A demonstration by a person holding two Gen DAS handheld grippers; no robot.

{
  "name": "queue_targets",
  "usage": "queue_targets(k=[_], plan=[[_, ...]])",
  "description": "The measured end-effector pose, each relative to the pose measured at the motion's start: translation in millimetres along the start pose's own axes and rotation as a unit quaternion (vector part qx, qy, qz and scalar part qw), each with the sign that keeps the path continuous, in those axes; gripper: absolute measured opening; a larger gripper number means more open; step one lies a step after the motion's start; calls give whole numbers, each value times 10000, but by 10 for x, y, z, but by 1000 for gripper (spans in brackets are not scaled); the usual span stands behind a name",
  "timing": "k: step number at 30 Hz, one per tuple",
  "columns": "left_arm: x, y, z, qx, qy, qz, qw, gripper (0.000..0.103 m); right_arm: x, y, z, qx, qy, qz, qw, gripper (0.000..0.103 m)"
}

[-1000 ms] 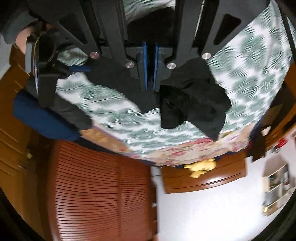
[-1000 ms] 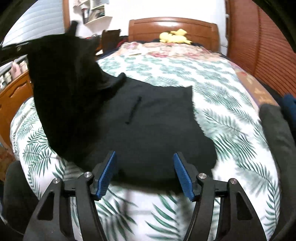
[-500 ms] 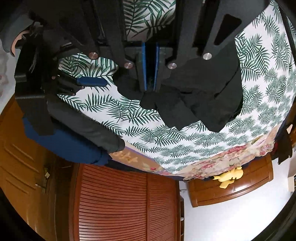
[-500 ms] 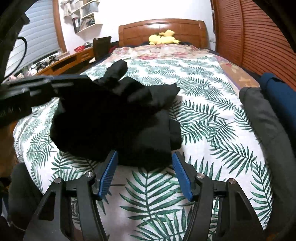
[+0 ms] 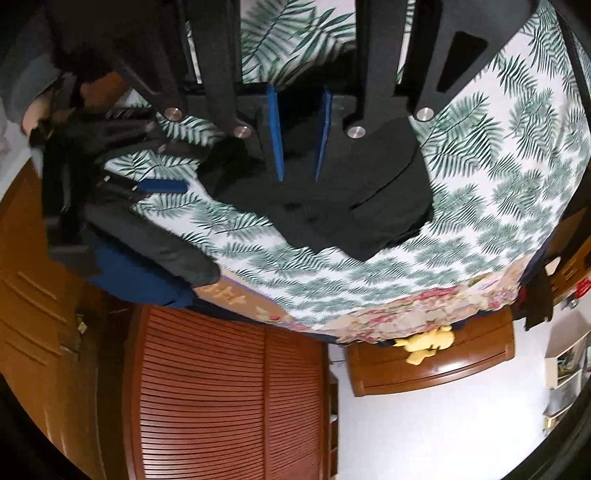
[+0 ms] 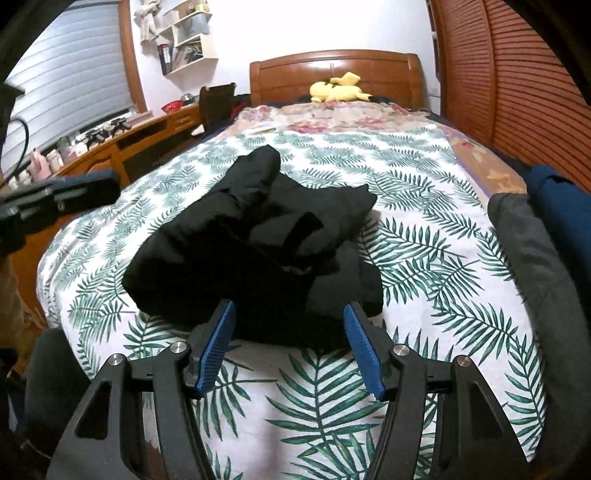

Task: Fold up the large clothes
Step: 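Fold the held coat edge over the bundle with the left tool and release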

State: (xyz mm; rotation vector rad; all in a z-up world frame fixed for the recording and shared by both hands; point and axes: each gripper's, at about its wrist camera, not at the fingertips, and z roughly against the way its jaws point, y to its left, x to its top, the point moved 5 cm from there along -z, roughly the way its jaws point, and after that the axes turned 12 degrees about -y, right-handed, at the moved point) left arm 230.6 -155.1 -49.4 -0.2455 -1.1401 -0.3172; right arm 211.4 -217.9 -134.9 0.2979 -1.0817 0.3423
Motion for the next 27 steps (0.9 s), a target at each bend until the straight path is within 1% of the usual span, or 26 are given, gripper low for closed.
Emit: queue_targets(k=[7, 12, 22, 27], plan=[[-239, 292, 29, 238, 126, 165, 9995, 15, 119, 168, 113, 171, -264, 101, 9995, 62], [-365, 427, 48, 304, 174, 280, 9990, 15, 212, 252, 121, 222, -418, 105, 9988, 62], [-553, 589, 113, 383, 262, 382, 9982, 15, 358, 425, -30, 324, -586, 85, 9977, 62], [-661, 649, 141, 417, 332, 413, 9977, 15, 372, 510, -170, 331, -518, 125, 9980, 62]])
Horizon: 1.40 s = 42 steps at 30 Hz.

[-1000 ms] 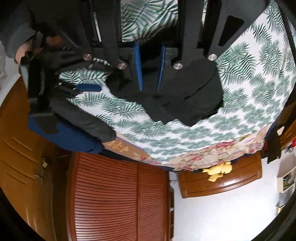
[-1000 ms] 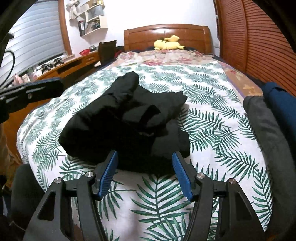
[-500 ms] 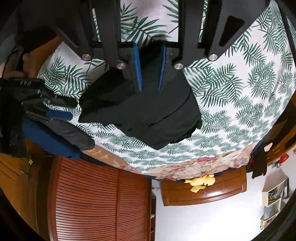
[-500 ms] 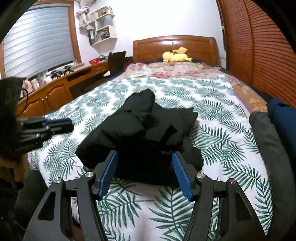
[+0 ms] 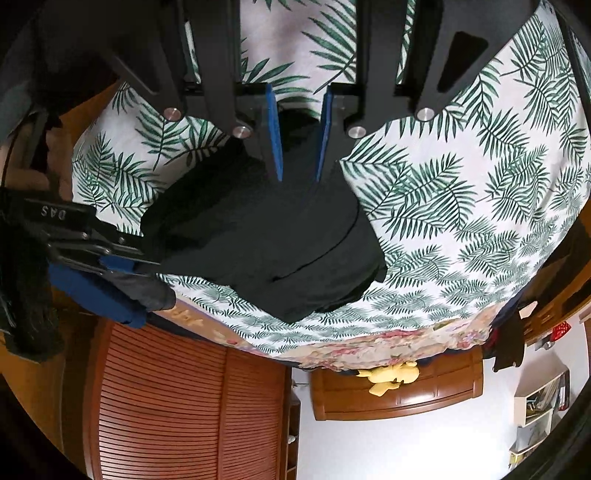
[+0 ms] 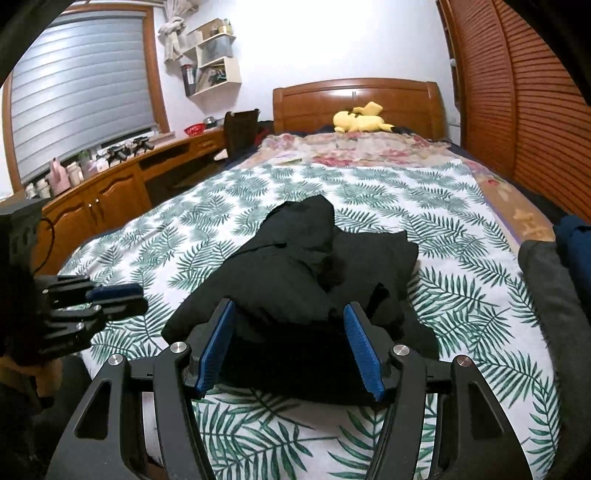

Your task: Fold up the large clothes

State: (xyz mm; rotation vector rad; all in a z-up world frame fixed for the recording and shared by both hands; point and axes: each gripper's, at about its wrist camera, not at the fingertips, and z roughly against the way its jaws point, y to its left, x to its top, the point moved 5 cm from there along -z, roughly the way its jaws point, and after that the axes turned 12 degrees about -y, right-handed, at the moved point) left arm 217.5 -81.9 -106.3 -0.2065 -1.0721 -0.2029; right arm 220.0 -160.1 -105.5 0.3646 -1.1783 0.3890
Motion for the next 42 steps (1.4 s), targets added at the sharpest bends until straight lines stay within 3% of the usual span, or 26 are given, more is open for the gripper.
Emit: queue_targets(k=[11, 13, 15, 21, 28, 33, 39, 41, 42], plan=[[-166, 120, 12, 36, 111, 97, 9999, 15, -108, 13, -224, -94, 258, 6, 9996, 62], [-178, 125, 11, 42, 114, 107, 9999, 15, -120, 17, -234, -3, 306, -61, 9995, 48], [-186, 133, 8, 41, 121, 130, 9998, 15, -133, 39, -238, 179, 370, -118, 9991, 20], [-191, 111, -4, 23, 124, 134, 9998, 16, -62, 88, -154, 206, 104, 13, 9997, 10], [-182, 73, -26, -15, 110, 130, 9999, 15, 70, -82, 21, -465, -298, 257, 9981, 7], [-176, 28, -28, -46, 105, 90, 9999, 16, -58, -472, -27, -999, 117, 104, 9949, 7], [-162, 11, -22, -64, 77, 104, 9999, 16, -229, -641, -72, -1192, 483, 50, 9917, 8], [-165, 10, -15, -68, 72, 89, 9999, 16, -225, -624, -54, -1238, 460, 109, 9912, 13], [-164, 7, -12, -65, 71, 86, 9999, 16, -219, -620, -42, -1259, 439, 119, 9910, 22]])
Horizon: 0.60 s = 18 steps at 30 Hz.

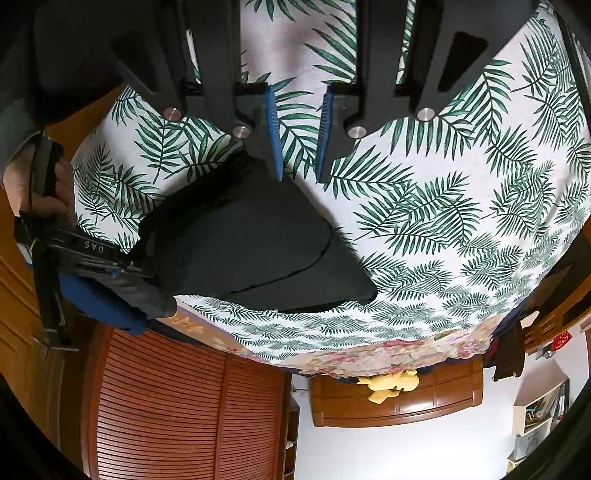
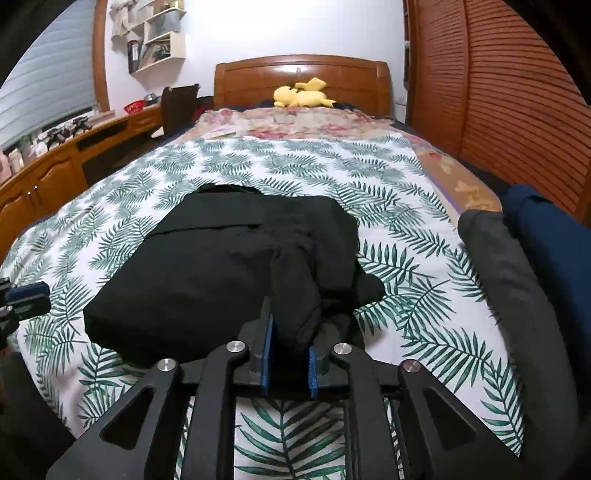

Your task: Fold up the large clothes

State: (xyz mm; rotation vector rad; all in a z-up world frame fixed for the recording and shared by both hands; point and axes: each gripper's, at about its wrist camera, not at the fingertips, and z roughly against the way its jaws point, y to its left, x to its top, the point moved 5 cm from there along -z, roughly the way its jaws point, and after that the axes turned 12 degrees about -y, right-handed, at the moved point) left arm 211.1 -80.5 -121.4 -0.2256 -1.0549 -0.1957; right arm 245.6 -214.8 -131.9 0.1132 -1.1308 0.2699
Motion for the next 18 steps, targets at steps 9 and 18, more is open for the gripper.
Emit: queue_targets(k=[9, 18], plan=[[-9, 15, 12, 3, -6, 19, 10000, 16, 220, 51, 218, -5, -681, -59, 9977, 54], [-48, 59, 14, 28, 6, 60, 10000, 16, 243, 686, 113, 810, -747, 521, 9925, 54]])
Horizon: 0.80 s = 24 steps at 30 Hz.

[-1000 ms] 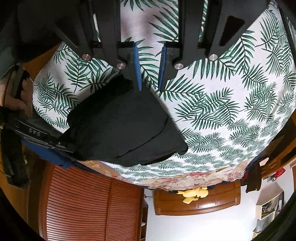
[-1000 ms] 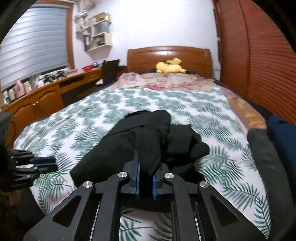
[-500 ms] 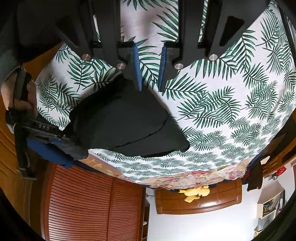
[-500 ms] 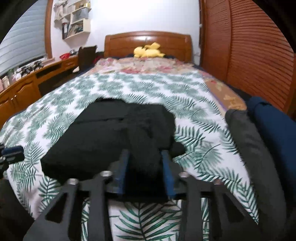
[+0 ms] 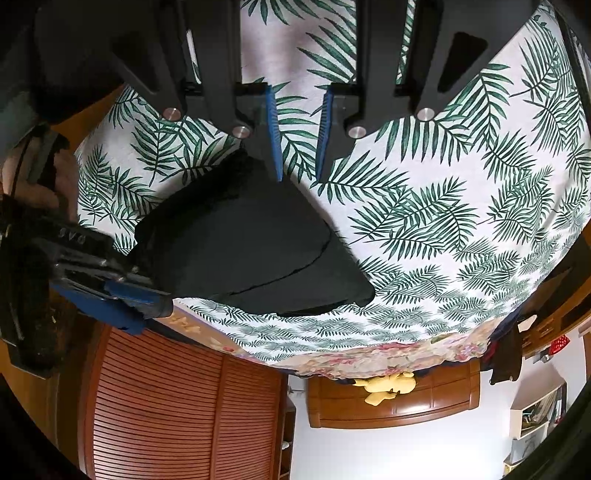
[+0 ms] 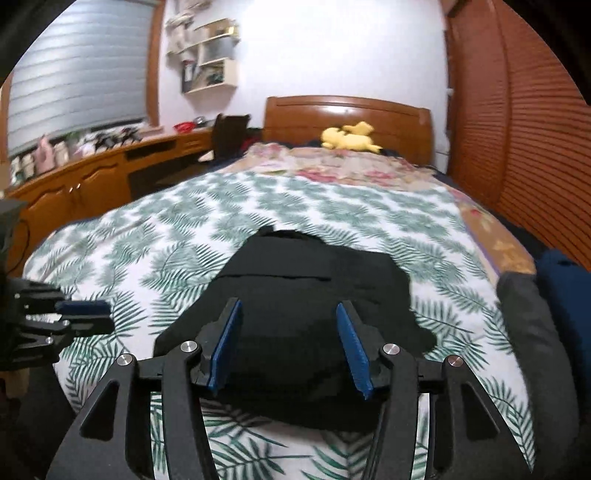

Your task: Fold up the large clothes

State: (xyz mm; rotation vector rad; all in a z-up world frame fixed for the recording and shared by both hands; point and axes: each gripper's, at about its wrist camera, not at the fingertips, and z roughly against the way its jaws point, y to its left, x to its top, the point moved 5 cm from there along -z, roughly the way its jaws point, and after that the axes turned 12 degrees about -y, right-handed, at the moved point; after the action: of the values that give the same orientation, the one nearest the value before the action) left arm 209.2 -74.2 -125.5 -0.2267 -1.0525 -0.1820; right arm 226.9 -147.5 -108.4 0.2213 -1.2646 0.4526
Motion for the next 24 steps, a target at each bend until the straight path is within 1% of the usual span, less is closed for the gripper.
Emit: queue_targets(k=[5, 9, 11, 13, 15, 19, 22, 24], plan=[[18, 11, -13, -7, -49, 21, 10000, 16, -50, 81, -194, 21, 211, 37, 9998, 54], [62, 13, -24, -46, -114, 14, 9999, 16, -254, -22, -343, 41, 599, -155, 9981, 54], [96, 14, -33, -64, -155, -14, 9999, 16, -394, -85, -416, 37, 957, -239, 9951, 54], [136, 26, -38, -85, -206, -10, 9998, 18, -504, -119, -466, 151, 1214, -369, 9918, 54], [182, 23, -48, -117, -265, -1, 9996, 22, -597, -125, -506, 156, 1409, -408, 9891, 54], [308, 21, -114, -113, -365, -94, 9992, 26, -657, -65, -496, 80, 1470, -246, 9888, 54], [402, 24, -211, -106, -399, -170, 9990, 28, -649, -59, -442, 61, 1395, -209, 9900, 54], [455, 28, -289, -110, -412, -200, 9989, 29, -600, -83, -366, 55, 1267, -239, 9916, 54]])
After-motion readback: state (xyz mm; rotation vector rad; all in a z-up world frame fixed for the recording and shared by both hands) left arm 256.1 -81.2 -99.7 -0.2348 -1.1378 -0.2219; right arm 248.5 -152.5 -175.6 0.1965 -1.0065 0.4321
